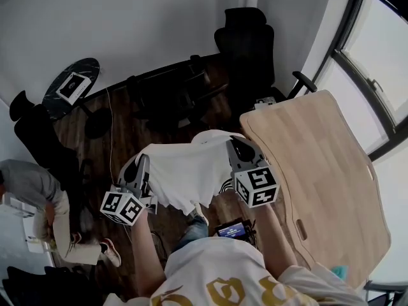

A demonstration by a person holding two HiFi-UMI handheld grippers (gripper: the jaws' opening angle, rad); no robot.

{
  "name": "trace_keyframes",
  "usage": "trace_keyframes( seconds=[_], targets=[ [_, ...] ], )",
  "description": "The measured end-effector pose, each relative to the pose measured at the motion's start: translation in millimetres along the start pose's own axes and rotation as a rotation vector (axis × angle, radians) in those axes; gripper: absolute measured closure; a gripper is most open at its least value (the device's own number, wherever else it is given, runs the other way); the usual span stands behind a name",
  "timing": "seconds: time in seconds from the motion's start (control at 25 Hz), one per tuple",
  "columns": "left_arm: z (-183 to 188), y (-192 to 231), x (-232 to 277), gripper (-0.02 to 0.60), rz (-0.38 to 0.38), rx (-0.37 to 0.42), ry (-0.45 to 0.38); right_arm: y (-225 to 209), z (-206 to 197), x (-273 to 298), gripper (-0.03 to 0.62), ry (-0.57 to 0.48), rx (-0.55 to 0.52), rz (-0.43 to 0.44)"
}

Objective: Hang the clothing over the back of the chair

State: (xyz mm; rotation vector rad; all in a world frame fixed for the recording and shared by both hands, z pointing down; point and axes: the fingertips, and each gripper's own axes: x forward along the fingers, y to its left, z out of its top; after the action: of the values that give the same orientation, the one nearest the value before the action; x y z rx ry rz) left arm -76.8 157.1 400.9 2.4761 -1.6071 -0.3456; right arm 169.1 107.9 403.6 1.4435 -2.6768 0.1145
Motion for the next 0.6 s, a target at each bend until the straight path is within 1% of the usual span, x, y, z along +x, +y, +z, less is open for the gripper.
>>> trace_keyframes(
  seconds=[0.12,0.28,0.44,0.6],
  targets=[
    [0,15,22,0.549,-0.012,0.0,0.0,-9,-1,22,0.577,0.013,0.01,-0.005],
    [-5,45,51,0.549,-0.003,-0.043,-0.007,-19,-5,58,0.577,0.038,0.017,0.006],
    [-8,82,83,0.549,-0.002,-0.068,0.007,-28,-9,102,0.577,0.071,0.024,0.003],
    [-7,119,117,0.549,-0.022,-0.085,0.019,-36,-11,146,0.578,0.098,0.038,-0.018]
  ],
)
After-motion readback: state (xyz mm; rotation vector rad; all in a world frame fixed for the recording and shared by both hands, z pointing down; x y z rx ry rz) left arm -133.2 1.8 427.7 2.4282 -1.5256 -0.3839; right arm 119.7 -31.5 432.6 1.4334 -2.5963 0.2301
